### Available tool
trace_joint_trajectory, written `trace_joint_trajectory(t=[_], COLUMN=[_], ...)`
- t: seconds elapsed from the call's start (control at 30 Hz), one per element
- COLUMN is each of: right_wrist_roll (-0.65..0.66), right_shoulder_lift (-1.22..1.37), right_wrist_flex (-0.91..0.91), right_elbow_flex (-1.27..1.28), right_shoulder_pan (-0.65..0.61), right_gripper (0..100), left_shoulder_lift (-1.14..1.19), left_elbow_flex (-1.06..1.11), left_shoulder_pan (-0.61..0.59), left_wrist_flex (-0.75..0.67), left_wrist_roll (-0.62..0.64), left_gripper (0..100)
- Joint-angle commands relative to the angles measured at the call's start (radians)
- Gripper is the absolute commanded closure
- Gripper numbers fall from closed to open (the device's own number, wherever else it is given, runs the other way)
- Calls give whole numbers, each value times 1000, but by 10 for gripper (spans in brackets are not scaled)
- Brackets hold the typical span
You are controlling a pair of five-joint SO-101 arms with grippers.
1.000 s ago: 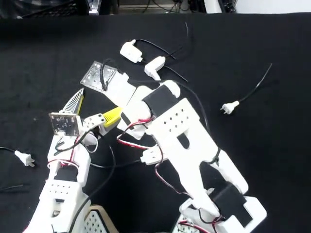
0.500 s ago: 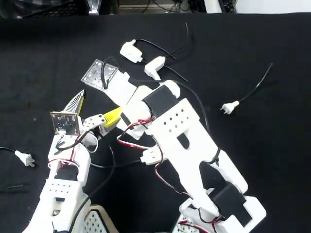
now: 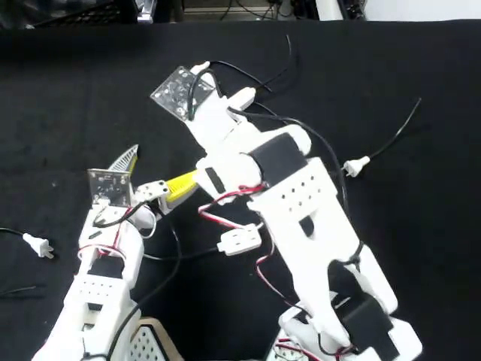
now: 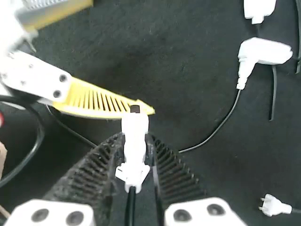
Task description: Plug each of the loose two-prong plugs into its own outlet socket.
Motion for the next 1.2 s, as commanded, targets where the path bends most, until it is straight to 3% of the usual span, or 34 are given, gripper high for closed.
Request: trace_joint_trajectory(t=[0.0,0.13,0.33,0.57,0.7,0.87,1.17], right_wrist_roll=[-40,-129,-141,-430,-454,-460,-517], right_shoulder_lift=[-10,61,102,108,111,104,102], right_wrist_flex=[-25,-17,55,213,207,114,-213], right_elbow_flex=[-48,-48,-54,-28,90,289,607], right_shoulder_pan=[15,20,83,206,247,198,189], right_gripper=[986,986,986,985,985,986,986], left_shoulder_lift=[-6,-6,-12,-8,-14,-17,-17], left_elbow_flex=[22,22,22,22,22,22,22], left_shoulder_pan=[1,-58,-140,-139,-143,-137,-137], left_wrist_flex=[0,0,-2,0,32,61,58], left_wrist_roll=[-5,-2,3,3,2,0,3], left_gripper=[478,478,478,478,478,478,478])
